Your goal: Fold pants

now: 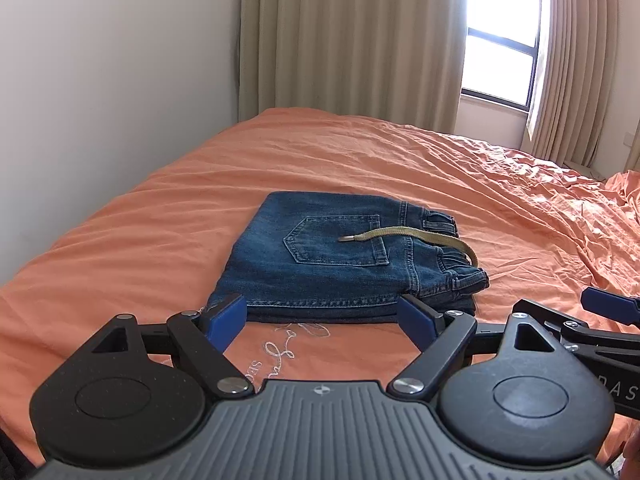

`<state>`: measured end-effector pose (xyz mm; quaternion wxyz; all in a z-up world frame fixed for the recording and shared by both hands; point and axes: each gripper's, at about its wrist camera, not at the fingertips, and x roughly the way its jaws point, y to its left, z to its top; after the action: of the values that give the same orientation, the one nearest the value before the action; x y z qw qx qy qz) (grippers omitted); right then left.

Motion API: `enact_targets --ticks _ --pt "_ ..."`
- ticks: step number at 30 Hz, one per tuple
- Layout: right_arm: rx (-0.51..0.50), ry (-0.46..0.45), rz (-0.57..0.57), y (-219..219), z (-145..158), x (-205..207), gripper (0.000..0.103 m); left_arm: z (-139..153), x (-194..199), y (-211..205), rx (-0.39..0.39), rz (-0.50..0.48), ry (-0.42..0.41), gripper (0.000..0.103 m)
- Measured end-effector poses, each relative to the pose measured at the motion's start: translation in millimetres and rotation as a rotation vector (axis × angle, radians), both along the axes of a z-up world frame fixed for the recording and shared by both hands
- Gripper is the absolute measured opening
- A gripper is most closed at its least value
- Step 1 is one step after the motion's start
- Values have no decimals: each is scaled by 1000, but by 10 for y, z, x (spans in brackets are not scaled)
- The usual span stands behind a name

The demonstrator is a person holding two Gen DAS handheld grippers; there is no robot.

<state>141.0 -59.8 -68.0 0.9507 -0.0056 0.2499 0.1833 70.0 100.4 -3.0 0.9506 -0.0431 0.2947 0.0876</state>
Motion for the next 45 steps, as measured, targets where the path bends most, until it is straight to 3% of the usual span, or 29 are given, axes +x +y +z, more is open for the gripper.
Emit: enact_targets --ticks 45 --pt "35 -28 -10 -119 131 -123 81 118 -6 -182 61 -16 -11 99"
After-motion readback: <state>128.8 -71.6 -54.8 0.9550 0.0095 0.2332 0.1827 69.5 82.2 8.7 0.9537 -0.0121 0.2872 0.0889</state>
